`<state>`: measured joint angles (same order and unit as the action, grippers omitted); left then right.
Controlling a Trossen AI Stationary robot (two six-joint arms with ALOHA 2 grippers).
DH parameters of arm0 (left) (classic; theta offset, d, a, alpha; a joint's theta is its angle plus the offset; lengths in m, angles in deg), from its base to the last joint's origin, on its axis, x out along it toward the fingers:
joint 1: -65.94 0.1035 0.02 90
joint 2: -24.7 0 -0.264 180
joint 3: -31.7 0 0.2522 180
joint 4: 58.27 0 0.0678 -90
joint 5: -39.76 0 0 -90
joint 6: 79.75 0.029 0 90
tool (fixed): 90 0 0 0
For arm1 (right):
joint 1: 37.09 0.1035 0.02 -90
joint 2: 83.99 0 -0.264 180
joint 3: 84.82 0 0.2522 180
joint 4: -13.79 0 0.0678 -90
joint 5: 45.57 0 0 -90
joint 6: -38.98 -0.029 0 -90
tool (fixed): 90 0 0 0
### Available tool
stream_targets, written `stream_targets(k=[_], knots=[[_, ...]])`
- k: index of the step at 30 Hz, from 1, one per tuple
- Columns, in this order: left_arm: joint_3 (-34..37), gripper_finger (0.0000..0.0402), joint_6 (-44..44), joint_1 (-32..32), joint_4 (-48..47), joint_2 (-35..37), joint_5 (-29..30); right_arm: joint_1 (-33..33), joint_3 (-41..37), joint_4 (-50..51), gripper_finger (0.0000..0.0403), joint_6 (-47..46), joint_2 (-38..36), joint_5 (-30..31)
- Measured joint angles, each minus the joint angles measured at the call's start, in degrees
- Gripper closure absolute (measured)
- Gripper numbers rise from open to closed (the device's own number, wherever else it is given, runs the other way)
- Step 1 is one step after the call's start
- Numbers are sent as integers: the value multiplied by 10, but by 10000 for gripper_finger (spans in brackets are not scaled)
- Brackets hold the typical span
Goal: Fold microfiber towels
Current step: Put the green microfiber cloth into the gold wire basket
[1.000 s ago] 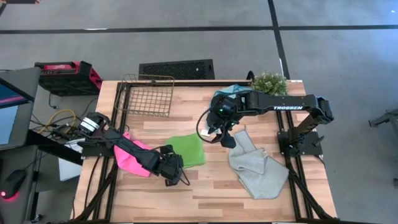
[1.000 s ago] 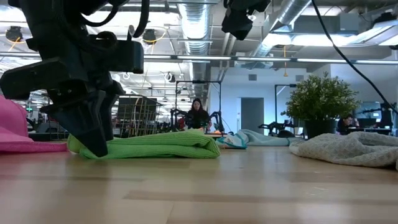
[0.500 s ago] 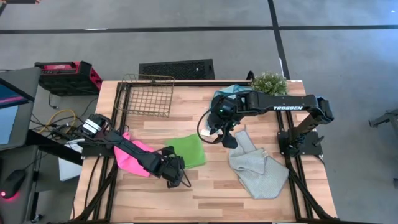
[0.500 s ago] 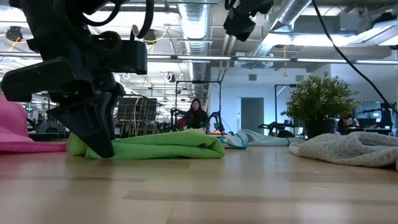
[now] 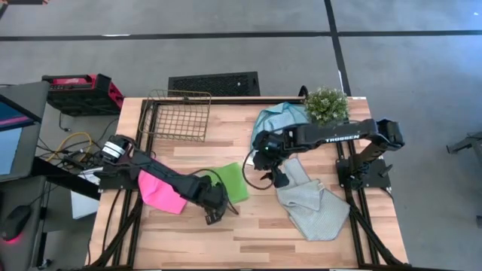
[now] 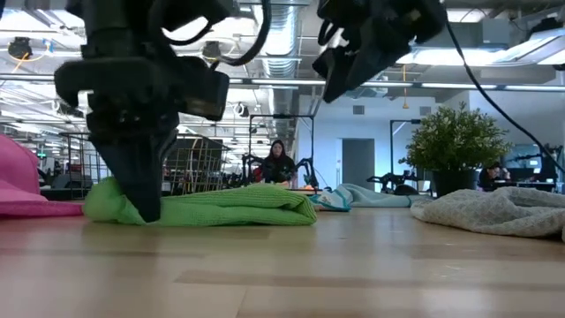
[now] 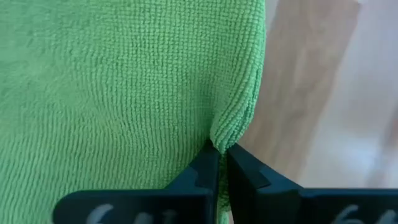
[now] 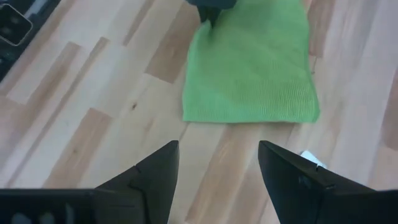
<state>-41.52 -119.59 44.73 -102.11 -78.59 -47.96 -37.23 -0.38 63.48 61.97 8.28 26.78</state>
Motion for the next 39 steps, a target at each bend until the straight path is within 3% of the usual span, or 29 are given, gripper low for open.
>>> stream_targets(k=[6,13,18,25,32,39], knots=[[-3,400,-1,30,-5,44,-20,29,-56,-96,159,0,0,5],[-3,401,-11,66,-1,63,-55,61,-105,-219,159,0,12,85],[-5,401,-16,86,16,63,-80,75,-104,-270,159,-9,58,103],[-17,401,-16,105,17,69,-91,94,-108,-316,159,-39,121,111],[-27,401,-15,110,13,69,-103,104,-108,-339,159,-50,150,203],[-27,401,-15,112,12,69,-120,120,-106,-366,159,-50,174,206]])
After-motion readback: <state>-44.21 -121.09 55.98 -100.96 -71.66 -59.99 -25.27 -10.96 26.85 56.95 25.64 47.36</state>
